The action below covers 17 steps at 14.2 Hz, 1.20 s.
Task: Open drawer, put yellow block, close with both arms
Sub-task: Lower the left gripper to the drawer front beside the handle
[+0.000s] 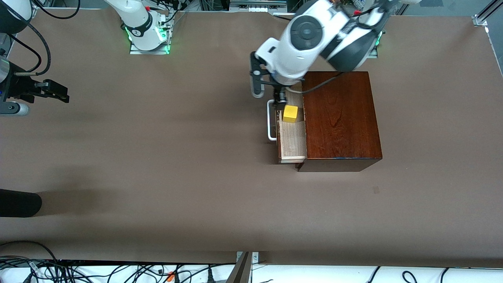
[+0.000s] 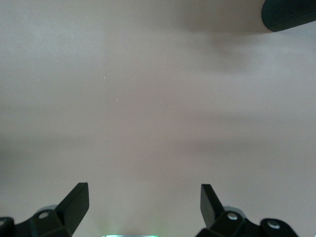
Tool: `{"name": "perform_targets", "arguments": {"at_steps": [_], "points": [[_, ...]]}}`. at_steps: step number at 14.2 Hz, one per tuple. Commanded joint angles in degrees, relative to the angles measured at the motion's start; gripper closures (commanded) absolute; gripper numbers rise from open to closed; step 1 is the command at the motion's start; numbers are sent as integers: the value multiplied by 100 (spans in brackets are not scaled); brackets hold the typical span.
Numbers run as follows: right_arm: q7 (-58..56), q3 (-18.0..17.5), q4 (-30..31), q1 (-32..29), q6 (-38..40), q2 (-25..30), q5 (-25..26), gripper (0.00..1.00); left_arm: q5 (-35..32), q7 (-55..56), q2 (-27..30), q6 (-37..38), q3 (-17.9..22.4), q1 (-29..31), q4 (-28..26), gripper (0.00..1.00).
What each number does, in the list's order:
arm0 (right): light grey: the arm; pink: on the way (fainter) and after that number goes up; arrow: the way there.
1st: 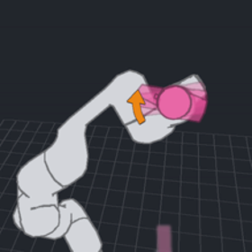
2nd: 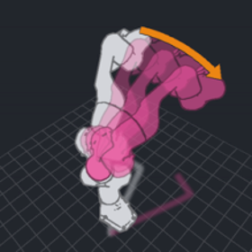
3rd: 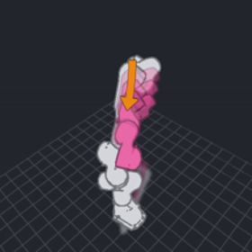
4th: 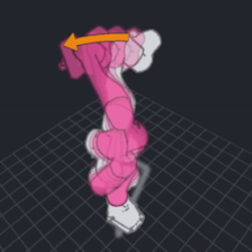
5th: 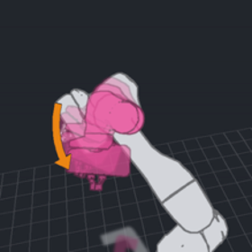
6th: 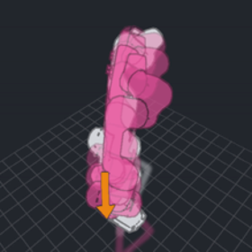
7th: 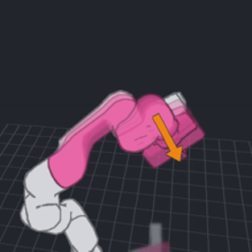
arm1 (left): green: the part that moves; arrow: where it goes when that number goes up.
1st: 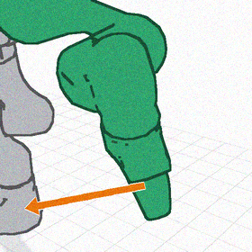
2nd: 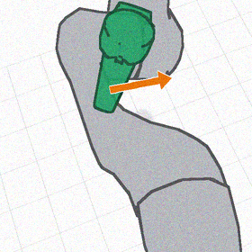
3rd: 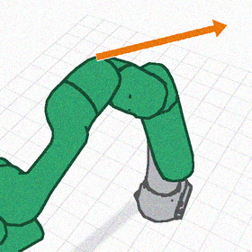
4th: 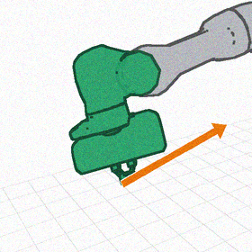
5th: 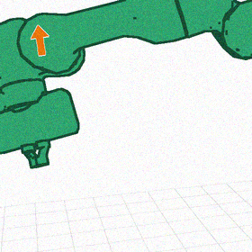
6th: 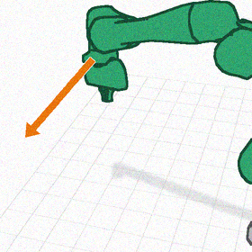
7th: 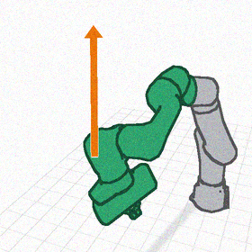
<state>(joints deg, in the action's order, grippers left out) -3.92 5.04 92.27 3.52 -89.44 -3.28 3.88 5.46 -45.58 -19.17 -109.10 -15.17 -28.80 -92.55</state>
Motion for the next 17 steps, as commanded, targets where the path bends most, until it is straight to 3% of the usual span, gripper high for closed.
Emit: {"name": "perform_targets", "arguments": {"at_steps": [1, 3, 8, 14, 17], "points": [[75, -126, 46, -150, -29, 109, -53, 0, -588, -267, -516, -496, 67, -336, 106, 0], [443, -135, 46, -150, 23, 117, -168, 0, -730, -258, -806, -891, 67, -476, 71, 0], [374, -126, 46, -159, 32, 135, -186, 0, -1424, -188, -1229, -1034, 84, -504, 27, 0], [383, -135, -25, -150, 32, 82, -194, 0, -1810, -284, -1256, -666, 146, -389, -53, 0], [400, -73, -34, -159, 49, 56, -467, 0, -1864, -284, -1230, -306, 146, -328, -9, 0]]}}
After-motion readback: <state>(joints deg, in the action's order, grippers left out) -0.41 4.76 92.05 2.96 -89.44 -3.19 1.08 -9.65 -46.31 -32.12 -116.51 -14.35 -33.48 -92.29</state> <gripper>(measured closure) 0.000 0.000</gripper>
